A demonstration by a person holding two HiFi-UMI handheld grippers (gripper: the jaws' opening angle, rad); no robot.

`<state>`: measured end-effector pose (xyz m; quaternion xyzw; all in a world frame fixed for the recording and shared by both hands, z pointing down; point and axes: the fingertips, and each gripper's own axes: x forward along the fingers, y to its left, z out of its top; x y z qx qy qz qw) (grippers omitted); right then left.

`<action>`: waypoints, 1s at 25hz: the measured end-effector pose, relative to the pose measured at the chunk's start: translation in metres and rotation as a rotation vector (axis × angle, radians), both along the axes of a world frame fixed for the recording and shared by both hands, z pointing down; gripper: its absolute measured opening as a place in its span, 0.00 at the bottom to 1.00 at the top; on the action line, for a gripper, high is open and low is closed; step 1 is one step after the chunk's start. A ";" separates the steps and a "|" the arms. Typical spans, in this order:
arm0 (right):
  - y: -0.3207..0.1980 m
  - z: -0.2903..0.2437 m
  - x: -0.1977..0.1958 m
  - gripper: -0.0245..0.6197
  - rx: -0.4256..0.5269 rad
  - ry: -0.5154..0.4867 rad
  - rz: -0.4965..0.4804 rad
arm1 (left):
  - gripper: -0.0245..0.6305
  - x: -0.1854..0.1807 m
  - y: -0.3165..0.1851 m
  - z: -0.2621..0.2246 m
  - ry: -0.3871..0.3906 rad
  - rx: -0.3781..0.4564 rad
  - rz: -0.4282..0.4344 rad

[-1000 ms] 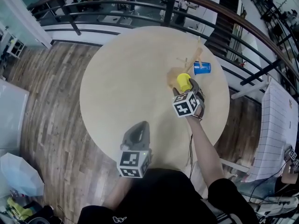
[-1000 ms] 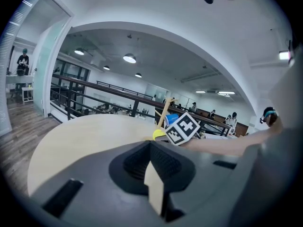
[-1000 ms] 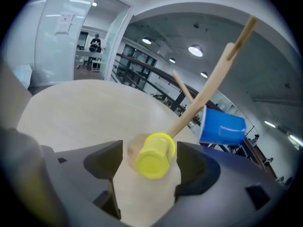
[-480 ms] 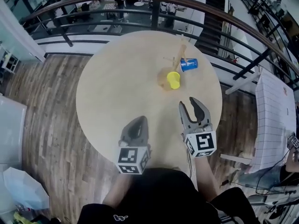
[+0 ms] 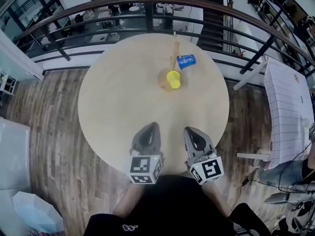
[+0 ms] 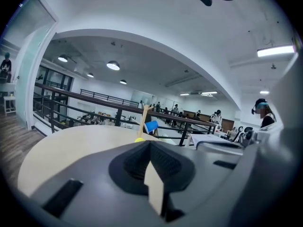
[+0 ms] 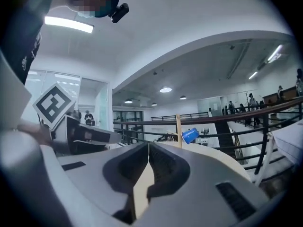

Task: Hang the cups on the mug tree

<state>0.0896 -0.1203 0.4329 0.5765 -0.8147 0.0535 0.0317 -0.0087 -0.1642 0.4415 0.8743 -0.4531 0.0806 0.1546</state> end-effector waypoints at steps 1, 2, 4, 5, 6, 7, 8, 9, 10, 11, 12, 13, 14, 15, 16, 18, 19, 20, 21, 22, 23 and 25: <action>0.000 -0.001 0.000 0.06 0.005 0.002 -0.002 | 0.04 0.003 0.001 -0.002 0.000 0.005 0.005; 0.000 -0.003 0.001 0.06 0.011 0.008 0.001 | 0.04 0.005 0.001 -0.004 -0.002 0.011 0.011; -0.001 -0.007 0.007 0.06 0.021 0.005 0.018 | 0.04 0.009 0.002 -0.008 -0.008 0.027 0.022; -0.002 -0.008 0.010 0.06 0.023 -0.010 0.025 | 0.04 0.011 0.002 -0.009 -0.010 0.032 0.024; -0.001 -0.009 0.012 0.06 0.024 -0.029 0.027 | 0.04 0.012 0.003 -0.010 -0.012 0.036 0.026; -0.001 -0.009 0.013 0.05 0.025 -0.046 0.025 | 0.04 0.013 0.004 -0.010 -0.012 0.037 0.026; 0.000 -0.009 0.014 0.05 0.024 -0.057 0.024 | 0.04 0.014 0.004 -0.010 -0.013 0.038 0.028; 0.000 -0.008 0.015 0.05 0.023 -0.059 0.024 | 0.04 0.015 0.005 -0.010 -0.013 0.039 0.030; 0.000 -0.007 0.015 0.05 0.020 -0.056 0.024 | 0.04 0.017 0.005 -0.009 -0.014 0.040 0.032; 0.000 -0.005 0.015 0.05 0.016 -0.050 0.023 | 0.04 0.017 0.005 -0.009 -0.014 0.041 0.034; -0.001 -0.004 0.014 0.05 0.010 -0.044 0.021 | 0.04 0.018 0.005 -0.010 -0.014 0.041 0.036; -0.002 -0.003 0.014 0.05 0.004 -0.038 0.020 | 0.04 0.018 0.005 -0.010 -0.015 0.041 0.037; -0.003 -0.002 0.015 0.05 -0.002 -0.034 0.020 | 0.04 0.018 0.005 -0.010 -0.016 0.040 0.037; -0.004 -0.001 0.016 0.05 -0.005 -0.031 0.022 | 0.04 0.019 0.005 -0.010 -0.018 0.039 0.038; -0.005 -0.001 0.017 0.05 -0.008 -0.028 0.024 | 0.04 0.020 0.005 -0.010 -0.019 0.038 0.038; -0.006 -0.001 0.018 0.05 -0.008 -0.020 0.026 | 0.04 0.021 0.006 -0.010 -0.020 0.036 0.039; -0.007 -0.002 0.018 0.05 -0.007 -0.018 0.025 | 0.04 0.021 0.006 -0.010 -0.019 0.036 0.039; -0.007 -0.002 0.017 0.05 -0.006 -0.017 0.023 | 0.04 0.021 0.007 -0.009 -0.019 0.036 0.040; -0.008 -0.002 0.017 0.05 -0.006 -0.016 0.023 | 0.04 0.021 0.007 -0.009 -0.018 0.036 0.040; -0.008 -0.001 0.017 0.05 -0.007 -0.016 0.024 | 0.04 0.021 0.006 -0.009 -0.017 0.035 0.041; -0.008 -0.001 0.017 0.05 -0.009 -0.015 0.026 | 0.04 0.020 0.006 -0.009 -0.017 0.035 0.042; -0.009 0.000 0.017 0.05 -0.012 -0.016 0.030 | 0.04 0.020 0.004 -0.008 -0.018 0.035 0.044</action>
